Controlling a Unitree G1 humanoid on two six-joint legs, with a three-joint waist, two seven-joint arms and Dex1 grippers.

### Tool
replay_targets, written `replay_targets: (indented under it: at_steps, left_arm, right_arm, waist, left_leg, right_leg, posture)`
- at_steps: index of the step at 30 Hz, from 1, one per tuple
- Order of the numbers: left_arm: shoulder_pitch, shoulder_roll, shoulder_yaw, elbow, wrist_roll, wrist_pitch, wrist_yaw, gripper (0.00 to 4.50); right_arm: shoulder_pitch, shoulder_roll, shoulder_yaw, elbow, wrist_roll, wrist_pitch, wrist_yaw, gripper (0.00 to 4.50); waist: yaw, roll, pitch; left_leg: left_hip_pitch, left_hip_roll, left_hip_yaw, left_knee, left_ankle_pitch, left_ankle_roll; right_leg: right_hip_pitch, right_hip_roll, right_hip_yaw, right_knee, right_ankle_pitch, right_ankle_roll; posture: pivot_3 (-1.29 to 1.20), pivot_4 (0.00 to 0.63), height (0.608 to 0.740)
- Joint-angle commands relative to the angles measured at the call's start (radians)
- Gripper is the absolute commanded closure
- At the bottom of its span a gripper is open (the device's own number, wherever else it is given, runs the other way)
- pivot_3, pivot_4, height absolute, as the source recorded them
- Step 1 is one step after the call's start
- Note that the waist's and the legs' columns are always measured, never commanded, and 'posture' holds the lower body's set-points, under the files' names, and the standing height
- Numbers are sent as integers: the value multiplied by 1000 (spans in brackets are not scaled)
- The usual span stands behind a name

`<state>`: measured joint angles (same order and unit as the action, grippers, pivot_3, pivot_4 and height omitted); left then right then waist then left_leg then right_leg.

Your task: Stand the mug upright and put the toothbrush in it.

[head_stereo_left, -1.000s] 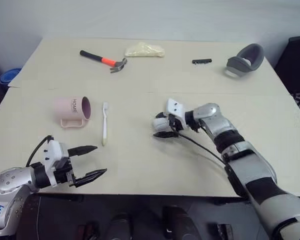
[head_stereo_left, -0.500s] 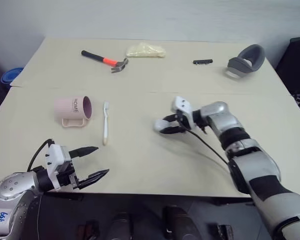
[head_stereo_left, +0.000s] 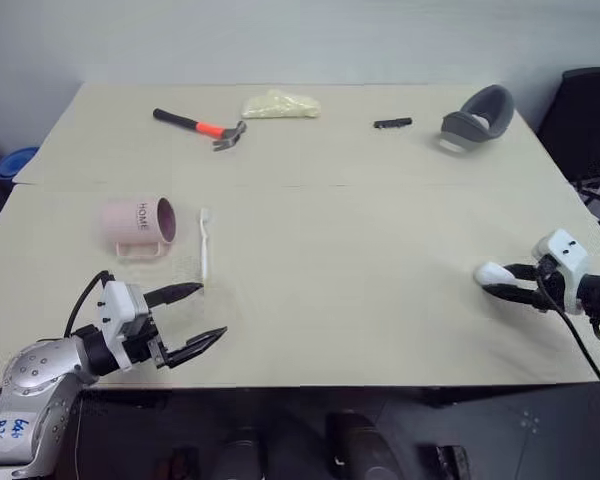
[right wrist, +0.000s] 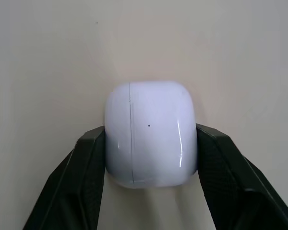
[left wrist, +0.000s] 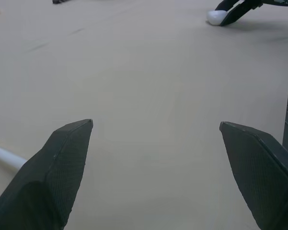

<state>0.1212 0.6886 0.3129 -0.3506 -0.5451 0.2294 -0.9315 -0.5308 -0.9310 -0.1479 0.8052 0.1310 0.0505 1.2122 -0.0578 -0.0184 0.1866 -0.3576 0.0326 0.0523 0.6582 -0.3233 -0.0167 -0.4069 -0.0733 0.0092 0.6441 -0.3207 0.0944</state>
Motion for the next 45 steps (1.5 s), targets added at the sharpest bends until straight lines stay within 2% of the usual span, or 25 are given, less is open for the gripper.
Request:
replay_targets:
  at_steps: [1,3,4,9,11,14,18,22,25,28,30,32,35,41,43,45]
  left_arm:
    - [0,31,25,22,1,-1,-20,0]
    - [17,49,40,30,-2,2,-32,0]
    - [27,57,56,42,13,-15,-31,0]
    - [121,90,225,123,24,-30,-29,0]
    - [166,109,299,209,52,-59,-37,0]
    - [208,164,375,371,119,-92,-27,0]
    - [239,226,395,461,180,-141,-48,0]
    - [122,264,390,414,120,-65,-23,0]
    - [-7,318,281,349,111,10,-47,0]
    - [-186,403,79,417,218,45,-72,0]
    - [-303,425,-45,486,292,30,-95,0]
    - [-434,419,-161,575,381,-2,-100,0]
    - [-605,370,-271,700,448,20,-96,0]
    - [-813,275,-443,952,626,-127,-64,0]
    - [-865,254,-490,1036,680,-177,-61,394]
    - [-910,228,-507,1106,700,-208,-58,870]
  right_arm:
    - [10,-8,-48,-4,42,-40,1,860]
    - [49,-21,-79,-62,70,-84,12,178]
    - [76,-29,-106,-107,95,-124,28,38]
    - [296,-37,-166,-517,199,-77,68,38]
    - [394,33,-141,-716,266,-61,62,38]
    - [479,211,-94,-901,403,-131,72,38]
    - [507,357,-32,-996,420,-102,-26,38]
    - [550,436,34,-1065,399,-123,-78,38]
    - [559,432,47,-1074,382,-117,-99,38]
    - [553,426,57,-1069,366,-124,-113,38]
    - [539,428,59,-1062,360,-127,-126,38]
    - [523,432,56,-1057,355,-129,-144,38]
    - [531,436,55,-1072,343,-133,-174,38]
    - [617,452,75,-1122,313,-125,-243,38]
    - [631,459,86,-1138,308,-114,-268,0]
    - [637,466,94,-1154,305,-109,-292,0]
  waist:
    - [2,0,0]
    - [4,0,0]
    - [5,0,0]
    - [9,1,0]
    - [5,-1,0]
    - [3,-7,-3]
    - [8,-5,-1]
    - [35,-7,-3]
    - [47,-8,-3]
    - [46,-7,-3]
    - [41,-5,-2]
    - [30,-3,-2]
    - [25,-4,-2]
    - [33,-5,-2]
    - [36,-6,-3]
    - [36,-5,-3]
  left_leg:
    - [0,1,0,0,0,0]
    - [-1,4,0,0,0,0]
    - [-1,4,0,0,-1,0]
    - [-3,3,0,0,-2,2]
    - [-2,5,0,-1,-2,1]
    - [2,7,-1,-7,-2,0]
    - [3,7,-2,-7,-3,-1]
    - [2,4,-6,-6,-4,0]
    - [1,4,-12,-6,-3,-2]
    - [2,4,-12,-7,-3,-3]
    - [3,3,-12,-8,-2,-3]
    - [3,3,-10,-9,-2,-3]
    - [3,1,-5,-8,-2,-3]
    - [-7,1,-1,-1,0,-7]
    - [-11,1,-1,5,0,-6]
    - [-9,0,-2,7,-3,2]
  right_leg:
    - [0,0,0,0,0,0]
    - [-1,-1,0,-1,0,0]
    - [-1,-1,0,-2,0,0]
    - [-1,-3,-1,-4,0,0]
    - [-1,-2,-1,-4,0,0]
    - [2,1,-1,-6,-1,-1]
    - [4,-2,-1,-6,-1,-2]
    - [4,-9,-3,-7,-1,-3]
    - [6,-10,-7,-8,-2,-5]
    - [7,-10,-7,-8,-2,-5]
    - [7,-8,-7,-8,-2,-5]
    - [8,-6,-7,-7,-3,-6]
    - [4,0,-10,-1,-2,-5]
    - [-6,5,-8,3,-2,-4]
    - [-6,6,-9,3,-1,-2]
    - [-5,2,-7,3,1,0]
  posture:
    - [0,150,740]
    - [0,150,740]
    - [0,150,740]
    - [0,150,740]
    - [0,150,740]
    - [0,150,740]
    - [0,150,740]
    - [0,150,740]
    - [0,150,740]
    - [0,150,740]
    - [0,150,740]
    - [0,150,740]
    - [0,150,740]
    - [0,150,740]
    - [0,150,740]
    - [0,150,740]
